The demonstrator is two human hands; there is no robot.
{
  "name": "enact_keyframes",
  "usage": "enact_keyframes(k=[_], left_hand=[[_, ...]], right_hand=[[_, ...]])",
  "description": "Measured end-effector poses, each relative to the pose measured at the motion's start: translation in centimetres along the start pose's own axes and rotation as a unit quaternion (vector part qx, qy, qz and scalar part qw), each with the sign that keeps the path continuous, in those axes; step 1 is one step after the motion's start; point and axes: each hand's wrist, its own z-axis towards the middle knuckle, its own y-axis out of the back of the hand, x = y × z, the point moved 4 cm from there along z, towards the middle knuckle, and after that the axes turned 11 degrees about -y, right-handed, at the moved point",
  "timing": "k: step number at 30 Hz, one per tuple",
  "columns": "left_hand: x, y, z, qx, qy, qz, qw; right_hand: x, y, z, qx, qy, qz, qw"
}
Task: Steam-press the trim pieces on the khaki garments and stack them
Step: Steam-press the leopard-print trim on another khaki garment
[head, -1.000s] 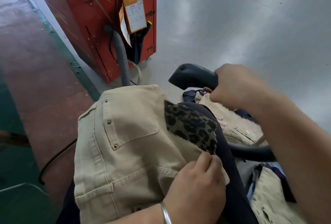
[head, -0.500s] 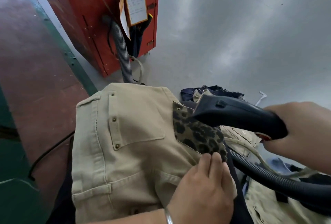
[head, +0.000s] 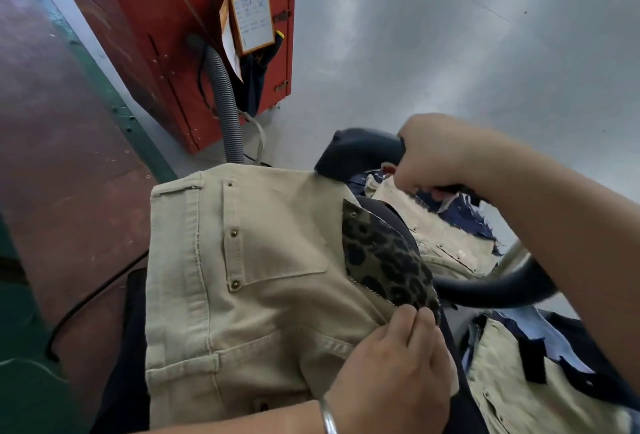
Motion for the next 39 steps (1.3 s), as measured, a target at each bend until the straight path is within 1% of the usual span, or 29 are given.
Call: enact_keyframes(k=[4,6,8,10,12,14,16,17,19,21,23,26,27,31,34,37,39], left_hand=[[-0.8,-0.2,-0.4,-0.021,-0.067,-0.032,0.997],[-0.9,-0.4,-0.7,0.005,-0.090,-0.057,0.994],[-1.0,-0.3,-1.0,0.049,-0.113,-0.077,0.989],[-0.6,0.2,-0.8,0.056,-0.126,-0.088,0.987],[0.1,1.1,-0.1,0.038,-0.115,-0.077,0.990],[1.6,2.0,0.6,0.007,-0.074,-0.058,0.996],[2.8,2.1,0.7,0.042,-0.023,-0.022,0.999],[2.9,1.9,0.4,0.063,-0.011,-0.012,0.998],[2.5,1.1,-0.4,0.079,-0.009,-0.018,0.997],[2.0,0.6,-0.8,0.072,-0.020,-0.033,0.997],[1.8,0.4,-0.8,0.060,-0.030,-0.042,0.997],[1.7,0.6,-0.6,0.049,-0.029,-0.051,0.997],[1.7,0.6,-0.5,0.049,-0.029,-0.052,0.997],[1.8,0.4,-0.3,0.063,-0.027,-0.056,0.996],[1.8,0.7,-0.4,0.078,-0.024,-0.063,0.995],[1.9,0.7,-0.4,0.099,-0.017,-0.074,0.992],[2.0,0.7,-0.4,0.098,-0.012,-0.074,0.992]], right_hand=[[-2.3,3.1,0.6,-0.025,-0.016,0.085,0.996],[-4.8,4.2,-1.0,-0.031,-0.013,0.098,0.995],[-7.1,4.3,-3.3,-0.027,-0.020,0.090,0.995],[-9.0,3.3,-5.8,-0.006,-0.037,0.081,0.996],[-10.5,1.8,-7.9,0.002,-0.054,0.074,0.996],[-11.7,0.4,-9.3,-0.011,-0.070,0.084,0.994],[-13.0,-0.7,-10.3,-0.028,-0.084,0.110,0.990],[-13.2,-1.1,-10.7,-0.030,-0.087,0.120,0.989],[-13.0,-1.9,-11.4,-0.026,-0.080,0.127,0.988],[-11.9,-2.7,-11.7,-0.016,-0.070,0.126,0.989],[-11.1,-3.7,-11.1,0.006,-0.078,0.106,0.991],[-10.5,-4.7,-9.1,0.041,-0.073,0.045,0.995],[-10.2,-4.7,-8.3,0.049,-0.070,0.046,0.995],[-8.4,-3.7,-4.6,0.044,-0.066,0.118,0.990],[-7.3,-2.8,-2.0,0.058,-0.086,0.199,0.974],[-8.7,-0.7,-1.7,0.014,-0.101,0.236,0.966],[-10.2,0.4,-3.3,-0.017,-0.098,0.240,0.966]])
